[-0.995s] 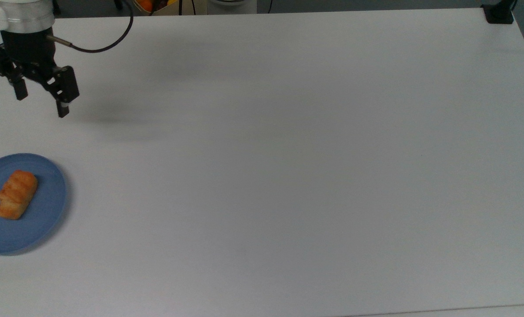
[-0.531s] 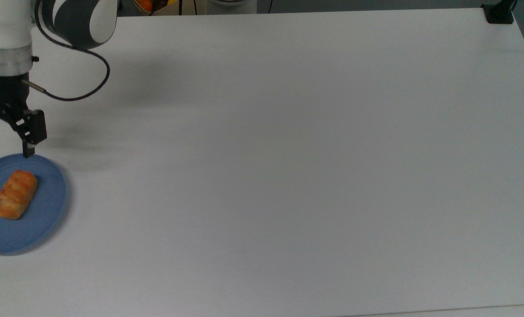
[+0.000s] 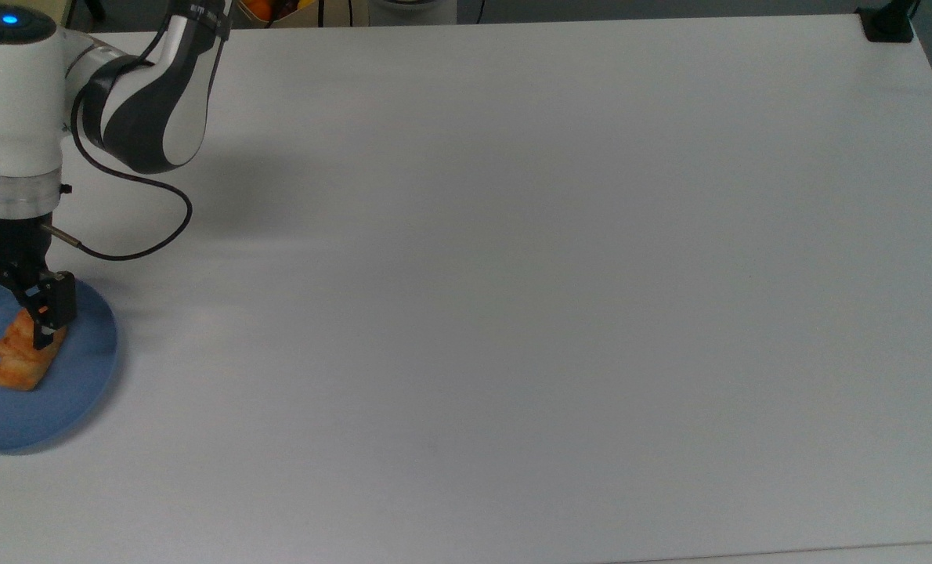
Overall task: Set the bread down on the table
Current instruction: 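Lower the gripper around the bread roll and close on it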
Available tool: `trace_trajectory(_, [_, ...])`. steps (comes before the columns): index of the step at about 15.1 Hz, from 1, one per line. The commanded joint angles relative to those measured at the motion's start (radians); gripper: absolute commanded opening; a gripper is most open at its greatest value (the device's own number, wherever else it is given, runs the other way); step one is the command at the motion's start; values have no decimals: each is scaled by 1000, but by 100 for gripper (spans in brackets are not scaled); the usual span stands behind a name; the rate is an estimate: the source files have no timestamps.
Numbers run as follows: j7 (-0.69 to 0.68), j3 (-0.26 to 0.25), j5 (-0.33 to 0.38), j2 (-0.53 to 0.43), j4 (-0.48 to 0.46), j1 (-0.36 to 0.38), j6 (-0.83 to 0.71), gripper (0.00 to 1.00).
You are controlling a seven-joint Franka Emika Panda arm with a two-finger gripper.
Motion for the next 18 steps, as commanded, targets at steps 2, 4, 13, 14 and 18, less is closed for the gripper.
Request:
trace_trajectory(2, [6,4,-6,76,40,-16,80,100])
trace_trajectory(4, [0,2,-9,84,39,-15,89,100])
trace_trajectory(13, [2,4,-8,113,29,-9,147,100])
trace_trajectory(14, [2,4,-8,113,28,-9,147,100])
trace_trajectory(18, [0,4,-9,113,11,-4,149,79])
